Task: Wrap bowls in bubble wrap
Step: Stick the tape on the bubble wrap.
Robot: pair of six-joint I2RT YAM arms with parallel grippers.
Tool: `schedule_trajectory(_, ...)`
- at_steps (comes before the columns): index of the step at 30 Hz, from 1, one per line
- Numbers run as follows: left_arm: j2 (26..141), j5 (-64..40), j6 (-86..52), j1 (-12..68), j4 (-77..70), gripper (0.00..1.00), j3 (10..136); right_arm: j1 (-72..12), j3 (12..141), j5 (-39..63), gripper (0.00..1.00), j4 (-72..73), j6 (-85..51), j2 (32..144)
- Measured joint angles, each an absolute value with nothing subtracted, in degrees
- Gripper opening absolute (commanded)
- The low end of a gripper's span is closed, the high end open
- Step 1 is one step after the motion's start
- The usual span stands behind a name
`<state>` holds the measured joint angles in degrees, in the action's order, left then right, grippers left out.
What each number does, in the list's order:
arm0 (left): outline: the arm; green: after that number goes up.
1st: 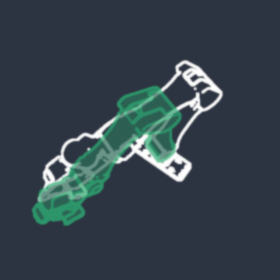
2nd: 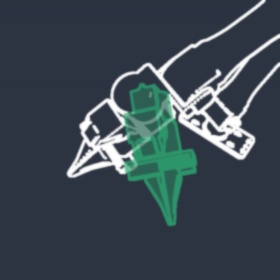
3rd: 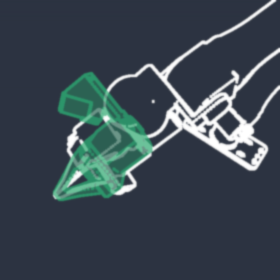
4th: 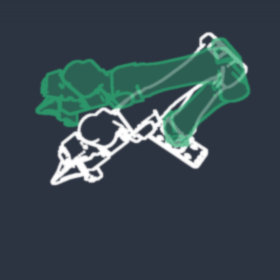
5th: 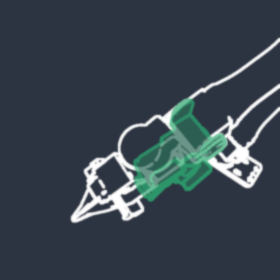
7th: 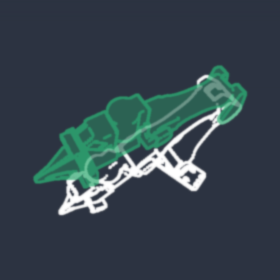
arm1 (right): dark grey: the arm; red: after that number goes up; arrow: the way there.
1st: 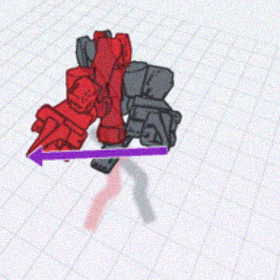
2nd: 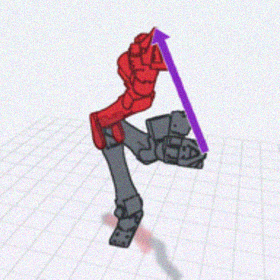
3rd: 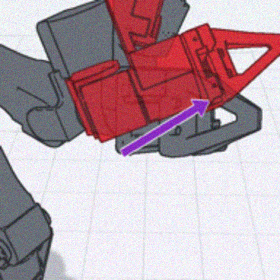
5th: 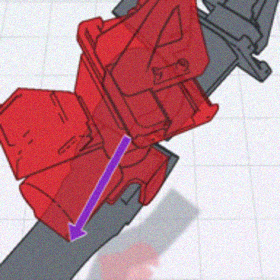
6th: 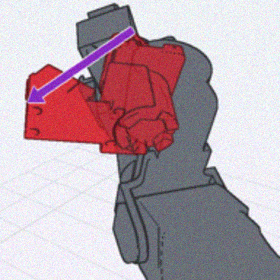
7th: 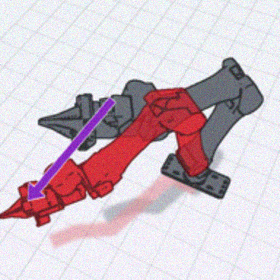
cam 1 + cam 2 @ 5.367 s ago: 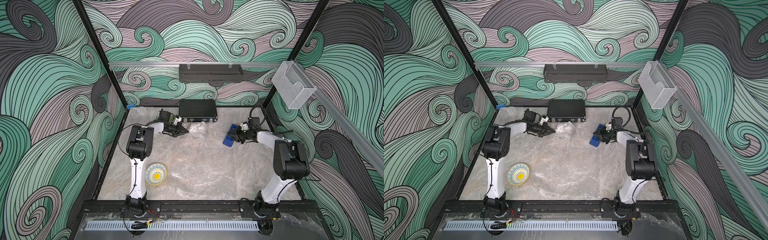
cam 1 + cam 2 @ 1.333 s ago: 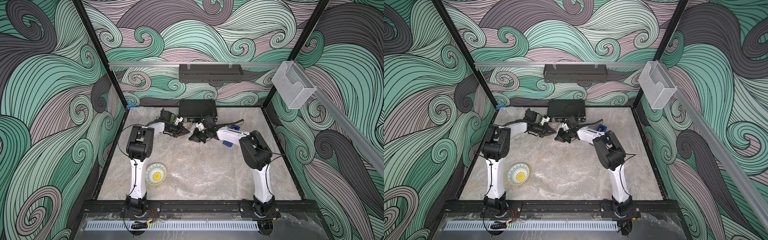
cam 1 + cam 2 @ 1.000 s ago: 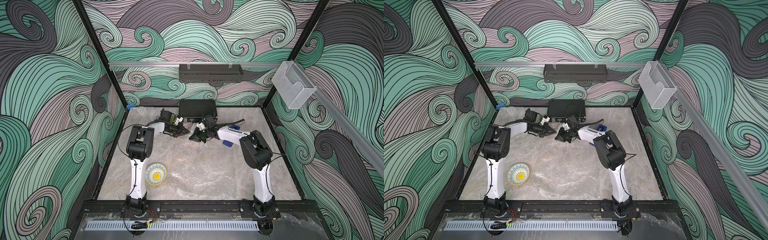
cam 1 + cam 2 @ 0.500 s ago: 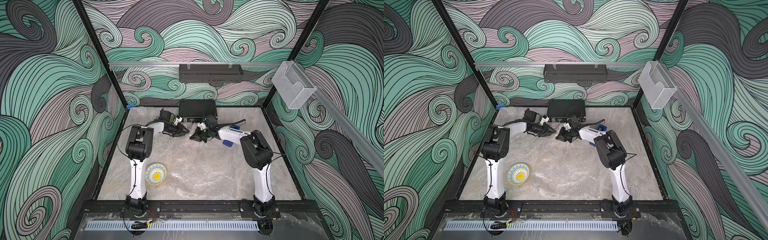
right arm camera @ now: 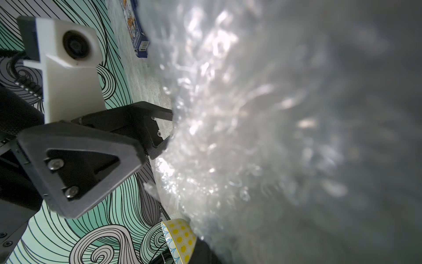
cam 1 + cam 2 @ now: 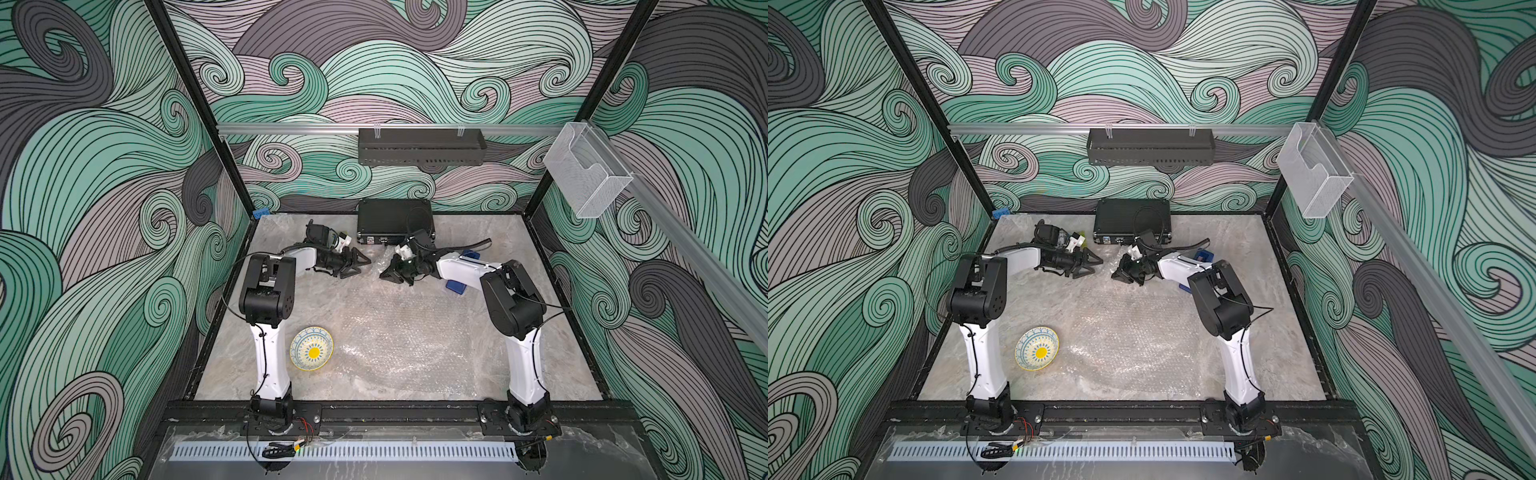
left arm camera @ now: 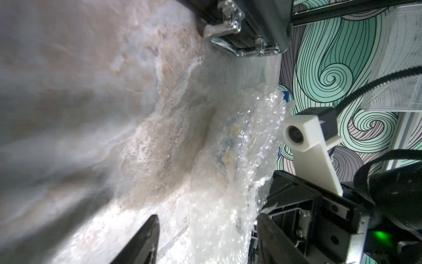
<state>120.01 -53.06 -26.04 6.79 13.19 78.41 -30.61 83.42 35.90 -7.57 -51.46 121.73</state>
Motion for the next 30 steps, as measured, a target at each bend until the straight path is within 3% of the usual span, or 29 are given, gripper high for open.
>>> schedule_trajectory(6, 117.2, -54.7, -25.6, 6.6, 8.0, 0.84, 75.9, -30.5, 83.4, 36.0, 0.00, -7.6, -51.5, 121.7)
schedule_trajectory(19, 118.4, -57.3, -15.4, 10.7, 11.2, 0.88, 79.4, -30.3, 83.5, 36.4, 0.00, -8.3, -51.3, 121.7)
schedule_trajectory(24, 119.7, -58.1, -12.9, 12.1, 13.4, 0.82, 80.9, -30.2, 83.7, 36.5, 0.00, -8.8, -51.2, 121.7)
schedule_trajectory(30, 122.2, -59.0, -10.9, 12.3, 16.6, 0.67, 82.2, -30.2, 83.9, 36.5, 0.00, -9.3, -51.2, 121.7)
